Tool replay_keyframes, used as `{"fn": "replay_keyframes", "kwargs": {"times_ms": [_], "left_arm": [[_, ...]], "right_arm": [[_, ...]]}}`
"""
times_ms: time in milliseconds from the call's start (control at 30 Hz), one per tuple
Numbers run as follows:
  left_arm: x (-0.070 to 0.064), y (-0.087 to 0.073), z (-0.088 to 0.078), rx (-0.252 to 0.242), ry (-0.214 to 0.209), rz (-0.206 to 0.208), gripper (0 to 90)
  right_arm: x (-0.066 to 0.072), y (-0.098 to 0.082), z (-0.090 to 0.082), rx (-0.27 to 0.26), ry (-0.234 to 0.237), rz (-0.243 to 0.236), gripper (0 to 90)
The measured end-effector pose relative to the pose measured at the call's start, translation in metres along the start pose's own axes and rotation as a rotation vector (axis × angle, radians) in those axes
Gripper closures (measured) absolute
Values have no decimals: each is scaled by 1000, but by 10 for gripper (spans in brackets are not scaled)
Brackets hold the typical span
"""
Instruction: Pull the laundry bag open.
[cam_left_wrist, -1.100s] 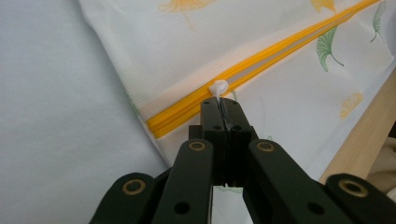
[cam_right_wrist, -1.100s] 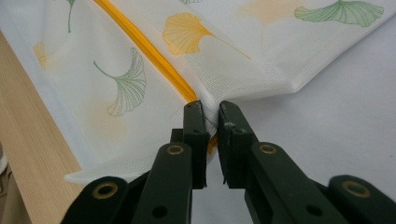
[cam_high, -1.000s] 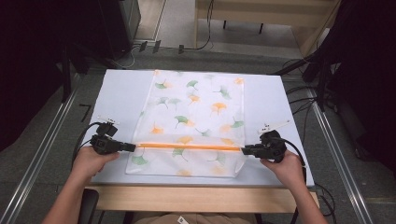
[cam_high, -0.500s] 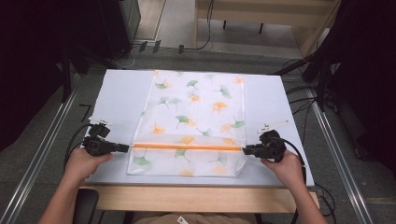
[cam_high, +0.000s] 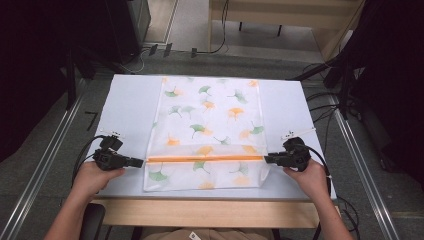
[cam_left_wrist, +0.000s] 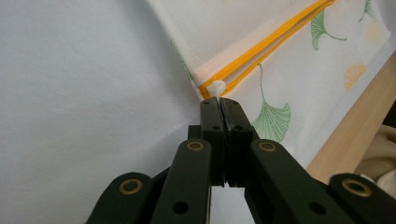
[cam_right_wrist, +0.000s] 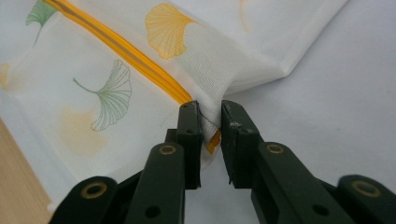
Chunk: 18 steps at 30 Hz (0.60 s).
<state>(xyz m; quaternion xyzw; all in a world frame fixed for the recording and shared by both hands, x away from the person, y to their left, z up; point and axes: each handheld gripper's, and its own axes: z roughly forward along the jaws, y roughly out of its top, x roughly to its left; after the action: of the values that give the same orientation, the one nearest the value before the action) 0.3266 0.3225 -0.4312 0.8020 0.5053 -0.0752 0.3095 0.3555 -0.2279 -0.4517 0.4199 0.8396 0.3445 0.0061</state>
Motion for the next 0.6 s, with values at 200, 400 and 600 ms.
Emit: {"fn": "replay_keyframes", "kwargs": {"times_ms": [200, 400, 600], "left_arm": [[-5, 2, 4, -15, 16, 48, 768], [-3, 2, 3, -48, 51, 57, 667], [-3, 3, 0, -102, 67, 87, 531]], "right_arm": [[2, -1, -2, -2, 38, 5, 677], [7, 0, -1, -45, 39, -27, 539], [10, 1, -4, -101, 19, -60, 475]]}}
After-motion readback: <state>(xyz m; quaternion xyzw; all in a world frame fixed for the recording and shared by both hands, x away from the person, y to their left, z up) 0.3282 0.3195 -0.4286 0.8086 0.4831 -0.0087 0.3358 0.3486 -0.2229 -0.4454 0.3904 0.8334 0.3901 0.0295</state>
